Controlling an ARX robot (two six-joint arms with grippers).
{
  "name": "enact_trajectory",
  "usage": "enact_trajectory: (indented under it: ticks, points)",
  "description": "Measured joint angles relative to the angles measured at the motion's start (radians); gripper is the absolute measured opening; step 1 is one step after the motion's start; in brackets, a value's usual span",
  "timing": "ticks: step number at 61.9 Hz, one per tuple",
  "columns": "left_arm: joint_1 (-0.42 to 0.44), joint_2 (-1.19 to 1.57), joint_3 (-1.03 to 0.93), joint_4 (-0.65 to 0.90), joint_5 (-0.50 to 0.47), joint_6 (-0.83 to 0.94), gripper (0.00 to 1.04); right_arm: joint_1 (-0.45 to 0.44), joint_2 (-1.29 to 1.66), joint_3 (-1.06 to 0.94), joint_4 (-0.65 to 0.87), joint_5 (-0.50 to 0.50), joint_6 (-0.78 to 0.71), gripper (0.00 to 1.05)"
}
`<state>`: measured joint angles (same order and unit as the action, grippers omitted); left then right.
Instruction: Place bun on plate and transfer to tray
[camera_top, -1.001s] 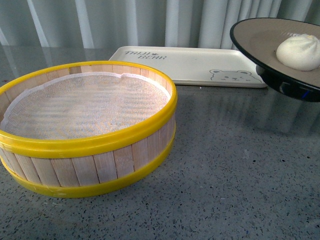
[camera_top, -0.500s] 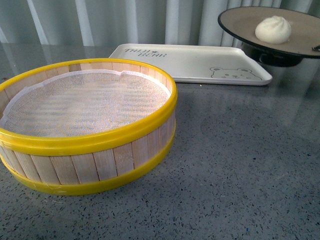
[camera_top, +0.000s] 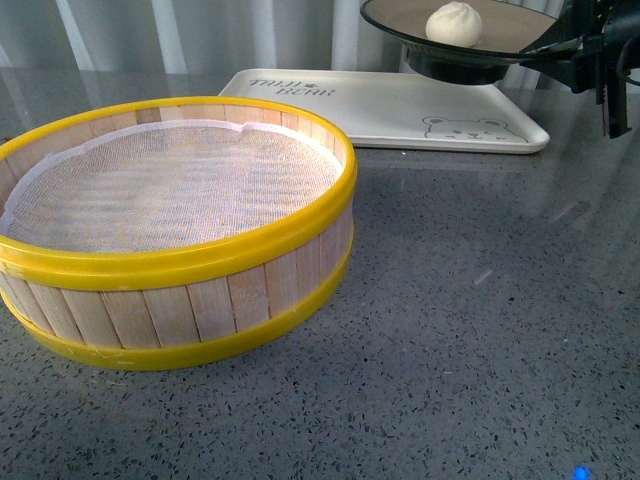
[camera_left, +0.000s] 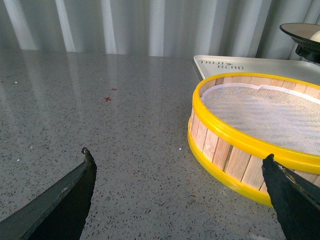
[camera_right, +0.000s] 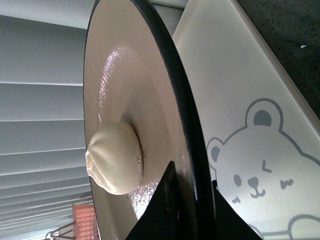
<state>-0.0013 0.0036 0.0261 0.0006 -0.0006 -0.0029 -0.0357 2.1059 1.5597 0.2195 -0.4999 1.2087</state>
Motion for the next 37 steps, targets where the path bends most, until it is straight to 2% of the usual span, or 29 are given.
enact_trajectory:
  ticks: [17,37]
  points:
    - [0.0,0.0,0.0,0.0,0.0,0.0,0.98,0.031,0.085,0.132,-0.072,0.006,0.008,0.03]
    - [0.0,0.0,0.0,0.0,0.0,0.0,0.98,0.061,0.142,0.166,-0.121,0.01,-0.005,0.03]
